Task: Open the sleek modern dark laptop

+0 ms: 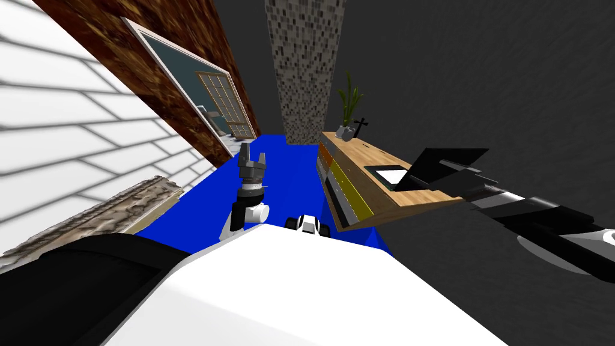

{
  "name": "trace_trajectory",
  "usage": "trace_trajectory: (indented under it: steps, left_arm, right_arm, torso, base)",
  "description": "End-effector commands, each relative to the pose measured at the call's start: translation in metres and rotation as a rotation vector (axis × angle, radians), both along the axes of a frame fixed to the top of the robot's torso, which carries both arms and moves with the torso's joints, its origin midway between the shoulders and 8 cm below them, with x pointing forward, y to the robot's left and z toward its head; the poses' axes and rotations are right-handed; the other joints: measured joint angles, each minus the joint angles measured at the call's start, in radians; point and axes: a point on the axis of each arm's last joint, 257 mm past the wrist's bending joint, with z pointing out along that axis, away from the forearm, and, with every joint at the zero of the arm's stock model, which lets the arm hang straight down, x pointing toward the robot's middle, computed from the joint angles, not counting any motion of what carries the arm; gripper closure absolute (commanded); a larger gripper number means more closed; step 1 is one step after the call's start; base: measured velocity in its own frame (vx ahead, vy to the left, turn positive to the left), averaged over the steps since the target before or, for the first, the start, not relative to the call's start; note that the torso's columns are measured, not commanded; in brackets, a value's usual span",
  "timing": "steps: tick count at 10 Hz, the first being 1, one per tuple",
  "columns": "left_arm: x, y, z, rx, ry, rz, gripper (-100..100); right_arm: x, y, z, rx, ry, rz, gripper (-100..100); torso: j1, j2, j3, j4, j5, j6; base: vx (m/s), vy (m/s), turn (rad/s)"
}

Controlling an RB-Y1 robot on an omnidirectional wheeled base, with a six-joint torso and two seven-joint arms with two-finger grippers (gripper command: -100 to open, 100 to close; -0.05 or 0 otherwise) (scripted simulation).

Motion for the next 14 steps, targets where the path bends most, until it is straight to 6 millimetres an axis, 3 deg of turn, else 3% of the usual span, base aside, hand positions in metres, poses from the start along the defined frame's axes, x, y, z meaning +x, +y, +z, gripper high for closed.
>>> trace_trajectory:
  steps: [1, 2, 5, 6, 8, 10, 11, 14]
  left_arm:
    - [0.000, 0.000, 0.000, 0.000, 0.000, 0.000, 0]
    - [0.000, 0.000, 0.000, 0.000, 0.000, 0.000, 0]
    - [0.000, 0.000, 0.000, 0.000, 0.000, 0.000, 0]
    - [0.000, 0.000, 0.000, 0.000, 0.000, 0.000, 0]
    - [0.000, 0.000, 0.000, 0.000, 0.000, 0.000, 0]
    - [0.000, 0.000, 0.000, 0.000, 0.000, 0.000, 0]
    - [0.000, 0.000, 0.000, 0.000, 0.000, 0.000, 0]
    - [0.000, 0.000, 0.000, 0.000, 0.000, 0.000, 0]
  right_arm:
    - [0.012, 0.009, 0.000, -0.031, 0.006, 0.063, -100]
    - [0.017, 0.002, 0.008, -0.023, -0.013, 0.047, -100]
    - [0.016, -0.030, -0.002, -0.005, 0.006, -0.020, -100]
    - [0.022, -0.016, 0.009, -0.051, -0.004, 0.044, -100]
    - [0.029, -0.031, 0.010, -0.033, -0.011, 0.013, -100]
    - [0.027, -0.056, 0.003, -0.019, 0.004, -0.039, -100]
    - [0.032, -0.044, 0.016, -0.066, -0.013, 0.020, -100]
    - [0.035, -0.074, 0.016, -0.046, -0.011, -0.048, -100]
  torso:
    - [0.007, 0.003, 0.001, 0.001, 0.002, -0.001]
    - [0.007, 0.004, 0.003, 0.001, 0.003, 0.000]
    - [-0.002, 0.000, 0.000, 0.000, -0.001, 0.000]
    - [-0.001, 0.000, 0.000, 0.000, 0.000, 0.000]
    - [0.007, 0.003, 0.002, 0.001, 0.003, 0.000]
    - [-0.001, 0.001, 0.001, 0.000, 0.000, 0.000]
    - [-0.002, 0.000, 0.000, 0.000, -0.001, 0.000]
    - [0.003, 0.002, 0.001, 0.001, 0.001, 0.001]
  base:
    - [-0.066, 0.095, 0.073]
    - [-0.048, 0.054, -0.006]
    - [-0.006, 0.004, -0.004]
    - [-0.061, 0.066, 0.122]
    - [-0.048, 0.079, 0.029]
    - [-0.007, 0.011, -0.006]
    - [-0.062, 0.058, 0.107]
    - [-0.037, 0.052, 0.020]
